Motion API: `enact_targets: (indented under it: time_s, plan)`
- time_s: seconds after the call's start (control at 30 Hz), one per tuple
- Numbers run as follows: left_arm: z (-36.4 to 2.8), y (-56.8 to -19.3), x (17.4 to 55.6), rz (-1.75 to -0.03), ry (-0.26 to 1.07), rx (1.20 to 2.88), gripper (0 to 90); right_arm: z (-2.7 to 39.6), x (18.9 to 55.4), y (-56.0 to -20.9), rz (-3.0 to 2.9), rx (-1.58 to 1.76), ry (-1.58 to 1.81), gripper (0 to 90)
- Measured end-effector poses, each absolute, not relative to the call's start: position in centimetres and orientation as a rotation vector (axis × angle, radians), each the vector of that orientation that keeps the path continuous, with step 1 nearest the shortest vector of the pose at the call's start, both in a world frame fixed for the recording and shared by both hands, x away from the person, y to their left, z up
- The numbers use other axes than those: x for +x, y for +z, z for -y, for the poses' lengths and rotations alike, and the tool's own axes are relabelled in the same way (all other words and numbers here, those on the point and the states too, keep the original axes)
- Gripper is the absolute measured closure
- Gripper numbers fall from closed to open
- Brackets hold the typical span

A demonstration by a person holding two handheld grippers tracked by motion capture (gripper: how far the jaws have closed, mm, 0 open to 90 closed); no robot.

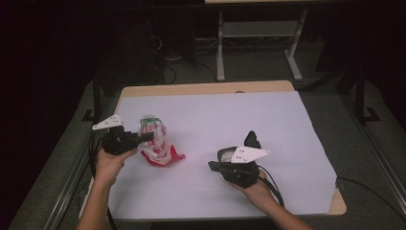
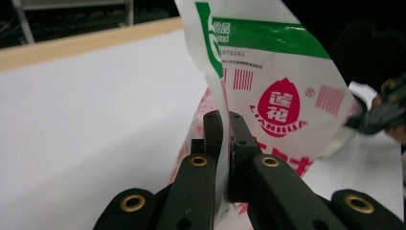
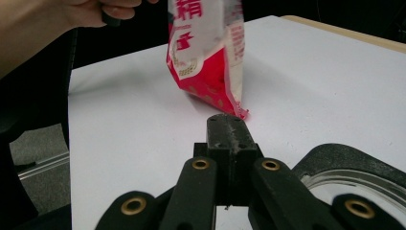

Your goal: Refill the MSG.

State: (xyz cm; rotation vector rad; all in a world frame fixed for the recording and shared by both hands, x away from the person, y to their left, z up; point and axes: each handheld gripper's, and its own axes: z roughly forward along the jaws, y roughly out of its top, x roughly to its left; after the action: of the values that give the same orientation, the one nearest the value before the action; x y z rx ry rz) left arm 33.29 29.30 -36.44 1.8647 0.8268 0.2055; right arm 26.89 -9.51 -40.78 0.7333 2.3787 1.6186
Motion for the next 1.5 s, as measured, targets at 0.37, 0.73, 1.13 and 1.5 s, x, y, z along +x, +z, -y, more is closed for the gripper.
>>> enact_targets:
  time_s: [0.37,0.73,1.13,1.5]
  plan:
    - [-30.4,-37.4,32.2,-0.830,0.215,1.973,89.1,9.4,27.0,-41.0,-2.384,0.735,1.615,89.9]
    - [-30.5,-37.5,31.5,-0.836,0.235,2.031,63.7,9.4,26.9,-41.0,-2.384,0.729,1.616,89.9]
    - [-31.2,-38.0,30.2,-0.831,0.249,2.048,31.2,9.2,26.9,-41.1,-2.393,0.726,1.608,89.9]
    - [-32.0,-39.1,28.7,-0.848,0.252,2.074,18.1,9.1,26.8,-41.1,-2.401,0.719,1.606,89.9]
